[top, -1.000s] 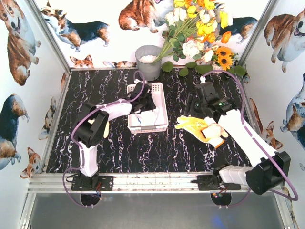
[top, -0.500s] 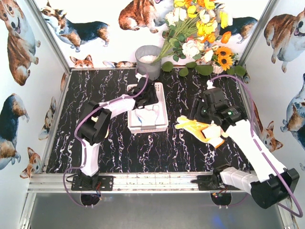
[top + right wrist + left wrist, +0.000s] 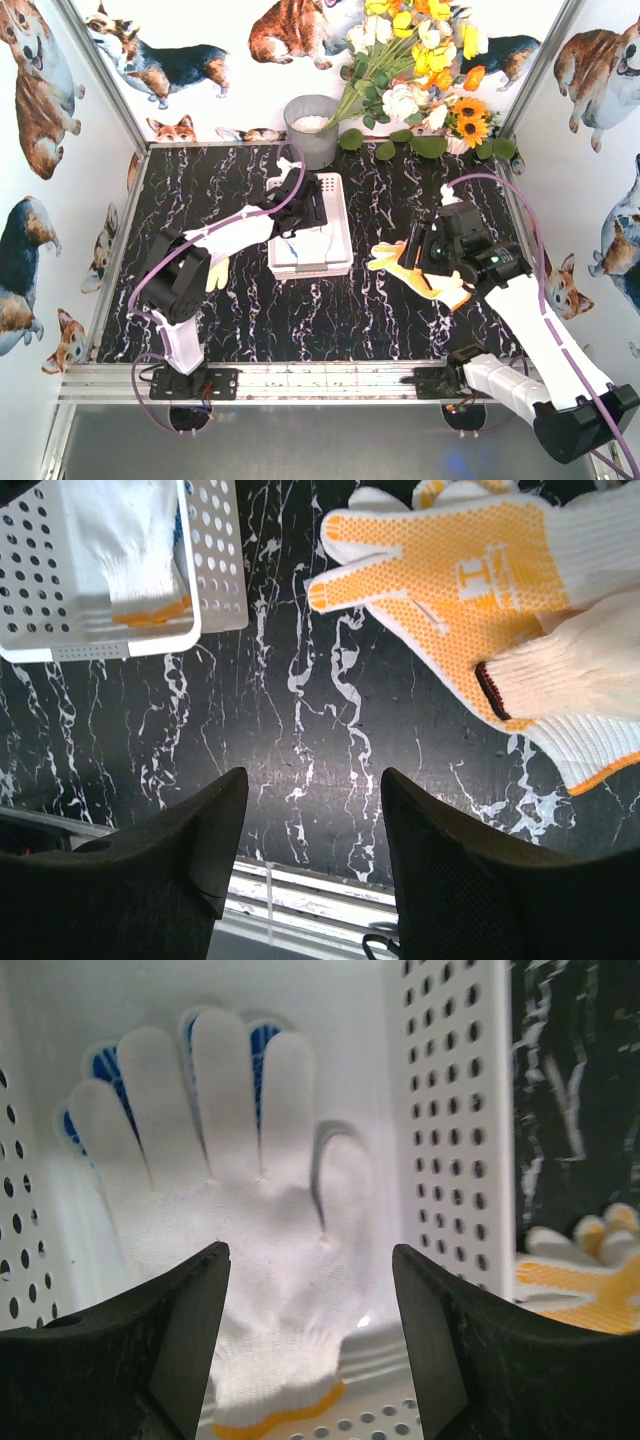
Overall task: Put the gloves into the storage basket
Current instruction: Adjust the bin at the center of the board.
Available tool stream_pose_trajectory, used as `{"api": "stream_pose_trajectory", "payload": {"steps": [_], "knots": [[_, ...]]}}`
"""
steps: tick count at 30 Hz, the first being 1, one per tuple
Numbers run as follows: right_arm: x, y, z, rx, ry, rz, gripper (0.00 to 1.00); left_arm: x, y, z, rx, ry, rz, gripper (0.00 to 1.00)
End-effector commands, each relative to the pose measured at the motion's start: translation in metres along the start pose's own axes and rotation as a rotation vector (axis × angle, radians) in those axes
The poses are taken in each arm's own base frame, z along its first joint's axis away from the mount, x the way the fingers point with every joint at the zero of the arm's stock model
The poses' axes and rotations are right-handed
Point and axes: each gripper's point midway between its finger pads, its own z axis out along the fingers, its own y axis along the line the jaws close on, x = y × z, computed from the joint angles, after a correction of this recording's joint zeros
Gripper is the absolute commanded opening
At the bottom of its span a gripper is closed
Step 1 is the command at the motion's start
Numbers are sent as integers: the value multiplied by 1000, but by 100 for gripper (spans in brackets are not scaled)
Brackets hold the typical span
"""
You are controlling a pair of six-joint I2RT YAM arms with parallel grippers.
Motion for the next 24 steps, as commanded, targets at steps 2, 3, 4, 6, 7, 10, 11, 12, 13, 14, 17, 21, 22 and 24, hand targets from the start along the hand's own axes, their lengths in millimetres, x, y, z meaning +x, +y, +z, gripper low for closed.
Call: {"api": "stream_pose_trajectory", "payload": {"steps": [2, 3, 4, 6, 7, 10, 11, 12, 13, 14, 17, 21, 22, 24], "knots": [[1, 3, -3, -34, -20, 6, 58, 35, 28, 19, -118, 87, 78, 61], [3, 2, -3, -33, -17, 9, 58, 39, 32, 22, -146, 97, 92, 60], [3, 2, -3, -31, -17, 14, 58, 42, 36, 24, -180, 98, 108, 60], [4, 1, -4, -27, -21, 27, 58, 48, 44, 28, -230, 112, 132, 58], [3, 1, -4, -28, -24, 35, 58, 50, 45, 30, -232, 116, 135, 57], [3, 2, -1, -35, -33, 57, 58, 56, 43, 41, -214, 131, 152, 56], [3, 3, 0, -39, -32, 63, 58, 58, 43, 44, -213, 135, 160, 56], [4, 4, 1, -39, -27, 70, 58, 59, 43, 47, -215, 137, 168, 56], [5, 4, 2, -43, -23, 74, 58, 59, 43, 50, -217, 136, 177, 56], [5, 5, 3, -45, -19, 79, 58, 58, 44, 53, -221, 134, 186, 56], [6, 6, 2, -47, -16, 87, 58, 56, 45, 58, -233, 132, 204, 55], [5, 3, 1, -37, -23, 88, 59, 52, 38, 58, -206, 129, 202, 56], [5, 3, 0, -36, -24, 88, 59, 50, 34, 55, -193, 126, 199, 57], [4, 3, -1, -34, -25, 86, 59, 42, 23, 47, -149, 116, 191, 59]]}}
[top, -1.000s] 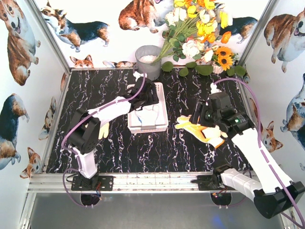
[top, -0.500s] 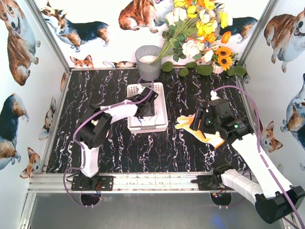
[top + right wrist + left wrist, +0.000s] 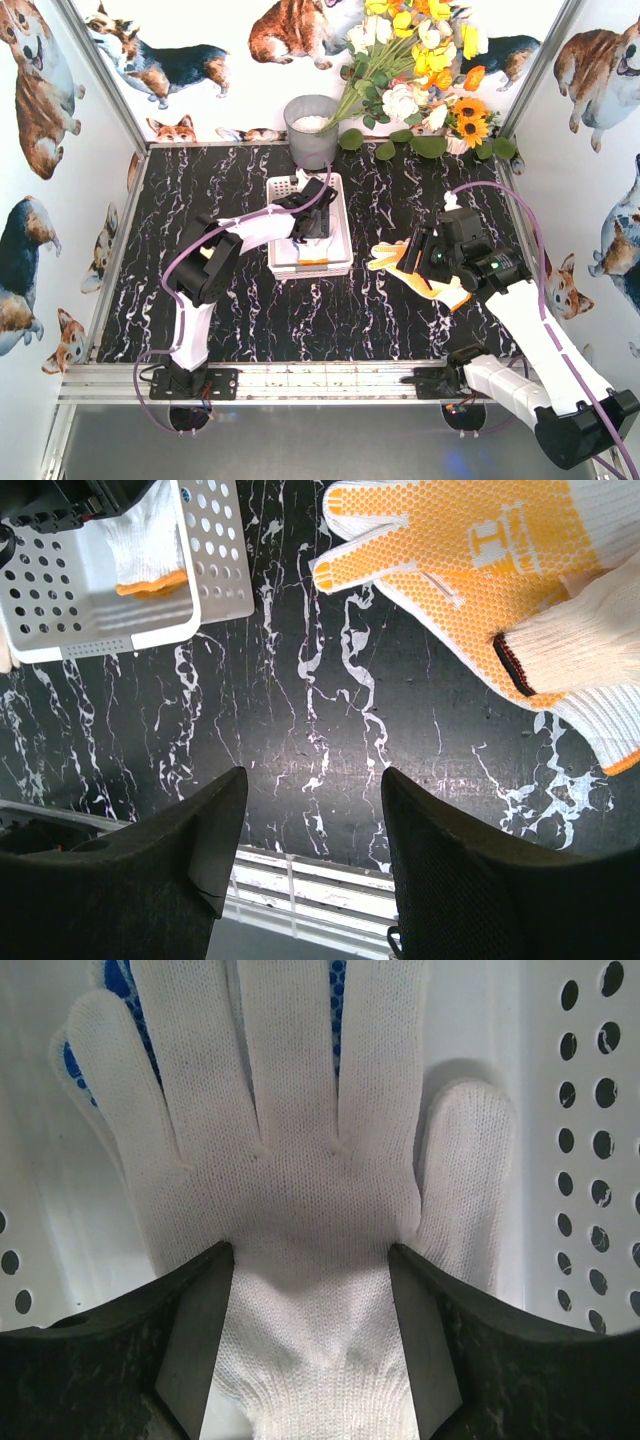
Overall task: Put the gloves into the storage basket
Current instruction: Adjust the bin at the center of the board, then pick up the glove from the center of the board.
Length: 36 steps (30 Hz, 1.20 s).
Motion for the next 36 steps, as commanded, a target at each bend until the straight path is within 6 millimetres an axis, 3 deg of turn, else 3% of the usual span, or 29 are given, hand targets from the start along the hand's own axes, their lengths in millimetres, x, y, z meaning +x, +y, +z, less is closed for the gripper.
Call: {"api": "stream_pose_trajectory", "payload": {"steps": [1, 4, 9, 12, 15, 21, 26, 33, 36], "knots": [[-13, 6, -6, -26, -55, -2, 59, -14, -16, -17, 79, -19, 13, 62], [-14, 6, -10, -25, -64, -13, 61, -44, -24, -52, 135, -96, 5, 73], [-12, 3, -15, -20, -66, -32, 63, -84, -16, -121, 164, -201, 8, 84], [-6, 4, -15, -34, -49, -34, 63, -79, 1, -149, 157, -214, 2, 92], [3, 4, -12, -46, -22, -20, 63, -60, 33, -167, 88, -203, -28, 96], [23, 8, -1, -110, 16, 52, 63, -1, 131, -165, -149, -122, -177, 100], [29, 13, 0, -151, 28, 83, 63, 26, 196, -152, -180, -74, -384, 100], [32, 16, 1, -178, 30, 101, 63, 25, 241, -119, -289, 10, -332, 100], [32, 20, 0, -199, 37, 103, 63, 25, 255, -94, -360, 32, -282, 92]]}}
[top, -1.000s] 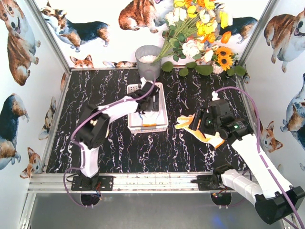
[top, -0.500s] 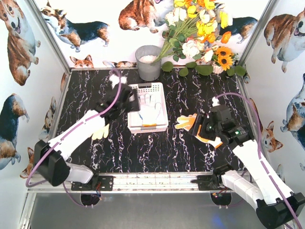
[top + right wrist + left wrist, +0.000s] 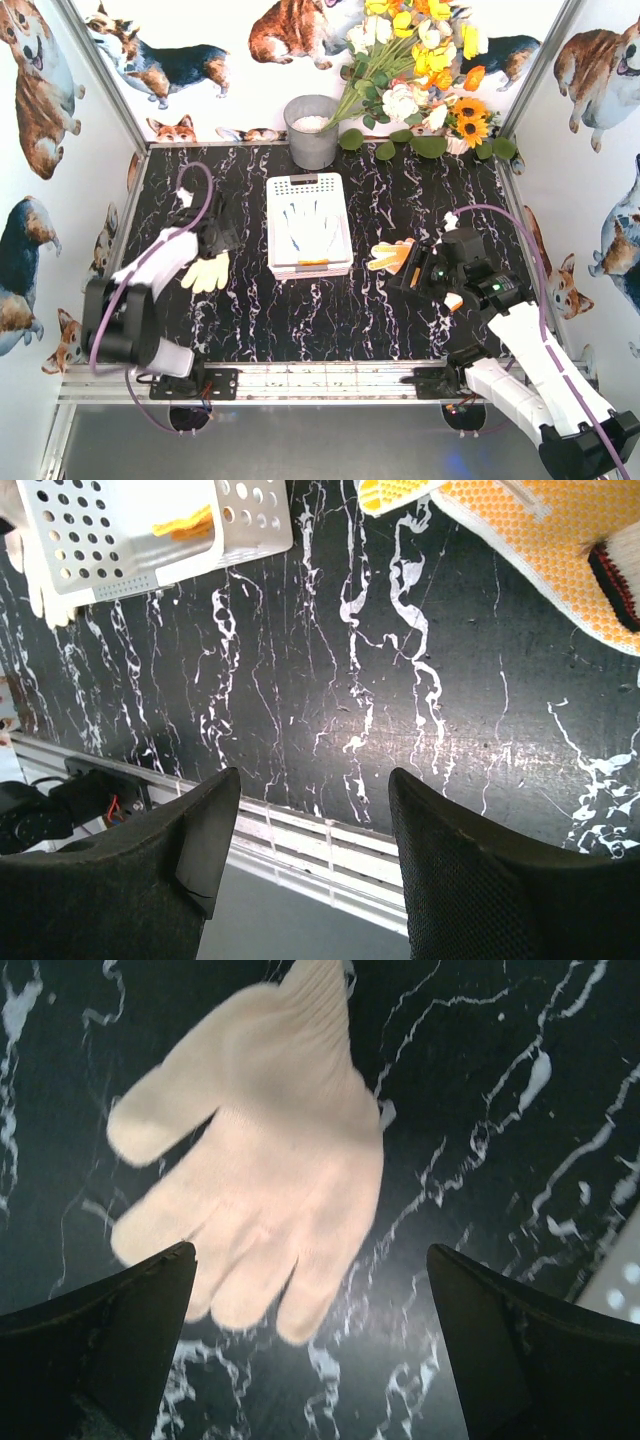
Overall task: Put the gloves into the storage basket
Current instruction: Pick up the glove from the center of the board.
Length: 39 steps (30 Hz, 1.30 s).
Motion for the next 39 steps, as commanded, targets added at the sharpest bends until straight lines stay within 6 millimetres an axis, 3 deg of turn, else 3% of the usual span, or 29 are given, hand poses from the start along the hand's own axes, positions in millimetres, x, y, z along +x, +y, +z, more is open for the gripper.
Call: {"api": "stream_pose_trajectory", "payload": {"steps": [1, 4, 9, 12, 16, 20, 27, 31, 34, 36, 39], "knots": [[-9, 17, -1, -81, -31, -2, 63, -17, -1, 33, -49, -33, 80, 90], [-9, 20, -3, -91, -31, 9, 63, -17, -11, 52, -24, -6, 88, 88], [-10, 22, -5, -103, -45, 32, 63, -12, -12, 73, -39, 34, 91, 76], [-9, 20, -7, -101, -53, 44, 63, -7, -11, 82, -13, 43, 72, 64], [-3, 16, -5, -96, -44, 52, 63, 0, -6, 87, -11, 63, 78, 41], [0, 14, -3, -93, -31, 48, 63, -5, -5, 74, 16, 29, 86, 22], [11, 7, 3, -89, 8, 42, 63, -15, -3, 38, 81, -65, 86, 1], [22, 5, 7, -100, 43, 46, 63, -9, -6, 21, 149, -84, 94, 0], [29, 8, 8, -132, 77, 46, 63, -15, -8, -1, 203, -133, 85, 0], [33, 11, 9, -156, 98, 52, 63, -7, -8, -10, 238, -136, 86, 0], [41, 17, 14, -206, 135, 68, 63, -5, -23, -28, 361, -165, 102, 0]]}}
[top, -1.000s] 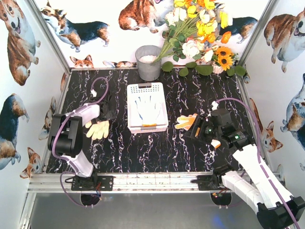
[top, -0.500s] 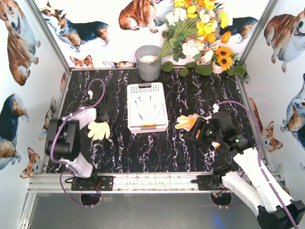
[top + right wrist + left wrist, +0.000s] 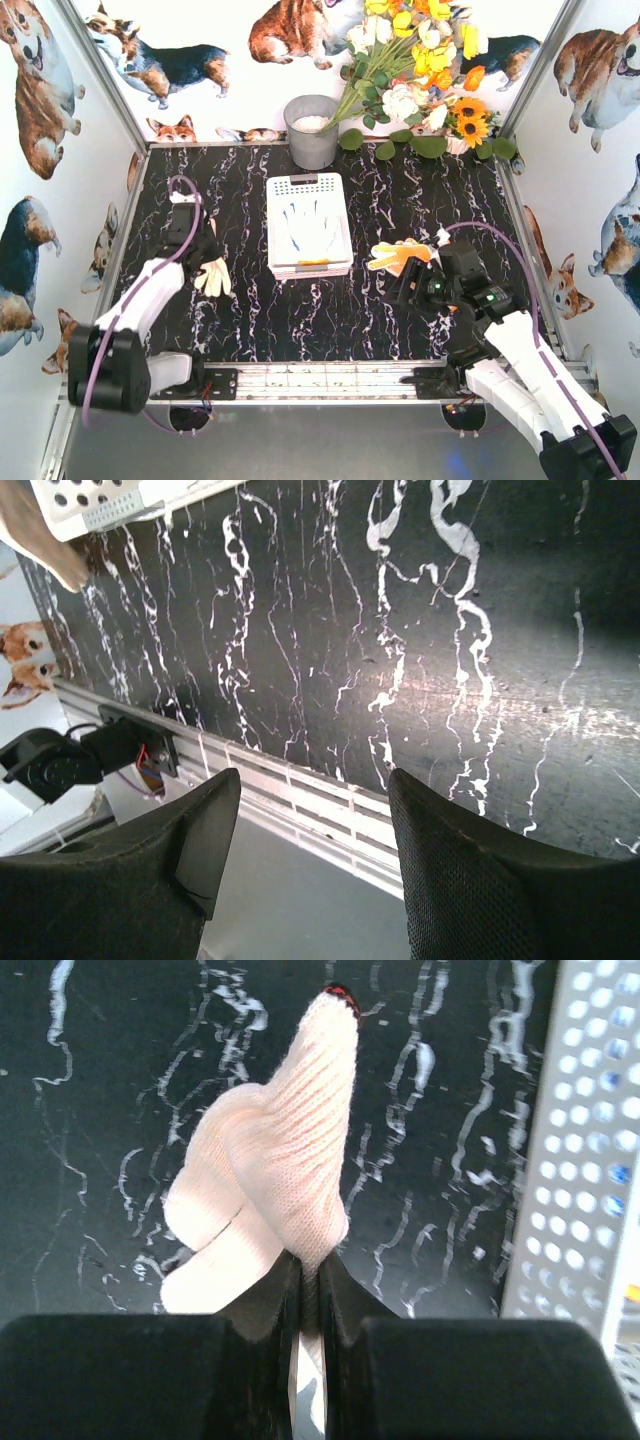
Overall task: Put the gloves into the storage basket
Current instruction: Pick up the glove from the center of the board, then adjust the bin at the center of the board.
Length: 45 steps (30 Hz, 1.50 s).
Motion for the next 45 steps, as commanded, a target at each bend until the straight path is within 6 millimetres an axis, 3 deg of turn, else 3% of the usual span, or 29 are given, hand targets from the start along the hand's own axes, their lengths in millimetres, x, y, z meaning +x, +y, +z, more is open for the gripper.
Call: {"api": "stream_pose_trajectory", "payload": {"steps": [1, 7, 12, 19, 24, 36, 45], "knots": [[5, 22, 6, -145, 34, 2, 63, 2, -27, -19, 189, -32, 17, 0], [17, 30, 24, -189, 75, 17, 61, 18, -71, -45, 391, -14, 90, 0], [13, 37, 48, -175, 61, 7, 58, 33, -80, -59, 413, 2, 143, 0], [-9, 55, 78, -197, 41, 5, 53, 55, -113, -80, 516, 33, 150, 0], [-23, 55, 101, -178, 19, -3, 49, 64, -134, -94, 584, 36, 156, 0], [-53, 73, 143, -212, -30, -33, 40, 66, -151, -128, 675, 56, 197, 0], [-86, 85, 173, -206, -88, -126, 39, 87, -174, -152, 841, 187, 282, 0]]}}
